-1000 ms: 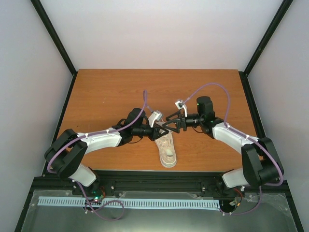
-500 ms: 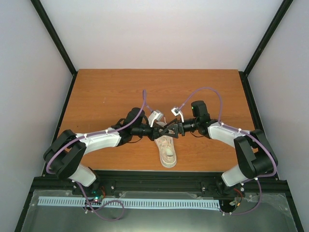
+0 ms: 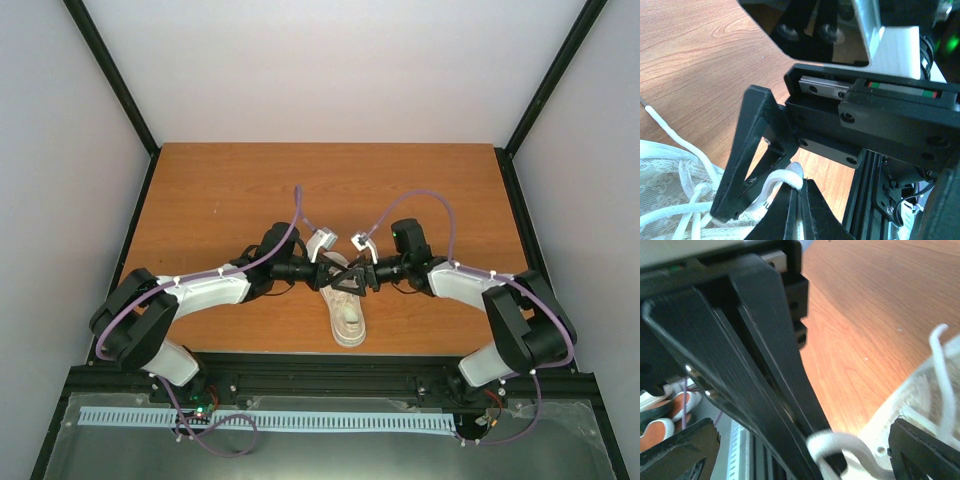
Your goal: Tie the shoes
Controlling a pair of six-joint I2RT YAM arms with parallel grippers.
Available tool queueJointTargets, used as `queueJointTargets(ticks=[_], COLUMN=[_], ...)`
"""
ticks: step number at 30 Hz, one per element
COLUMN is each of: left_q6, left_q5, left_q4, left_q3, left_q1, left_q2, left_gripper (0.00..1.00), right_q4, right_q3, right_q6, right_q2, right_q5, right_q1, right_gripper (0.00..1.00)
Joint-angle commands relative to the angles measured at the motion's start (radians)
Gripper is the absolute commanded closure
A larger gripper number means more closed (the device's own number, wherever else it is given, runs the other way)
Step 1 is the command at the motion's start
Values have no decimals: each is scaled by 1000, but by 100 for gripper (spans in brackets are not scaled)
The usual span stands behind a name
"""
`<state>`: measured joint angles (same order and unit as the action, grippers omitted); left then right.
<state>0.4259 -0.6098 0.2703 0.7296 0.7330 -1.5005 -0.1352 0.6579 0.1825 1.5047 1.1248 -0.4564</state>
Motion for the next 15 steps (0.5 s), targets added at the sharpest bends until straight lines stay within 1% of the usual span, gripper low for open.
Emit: queueJointTargets(ticks=[1, 3, 6, 11, 15], left_q6=[22, 26, 30, 30, 34], left_q5=[-9, -8, -11, -11, 5], left_q4=[54, 53, 53, 51, 48], left_q3=[8, 7, 9, 11, 10], left_q1=[-6, -6, -7, -7, -7], left_q2=[18, 17, 10, 8, 18], left_gripper=[99, 99, 99, 99, 99], right_q4=[-115, -125, -127, -115, -140], right_q3=[-76, -104, -131, -140, -180], right_q6=[55, 59, 50, 37, 57], right_q2=[-95, -146, -193, -189, -222], right_q5=[-175, -248, -304, -329, -442], right_q1=[-8, -8, -10, -33, -68], right_gripper=[7, 6, 5, 6, 7])
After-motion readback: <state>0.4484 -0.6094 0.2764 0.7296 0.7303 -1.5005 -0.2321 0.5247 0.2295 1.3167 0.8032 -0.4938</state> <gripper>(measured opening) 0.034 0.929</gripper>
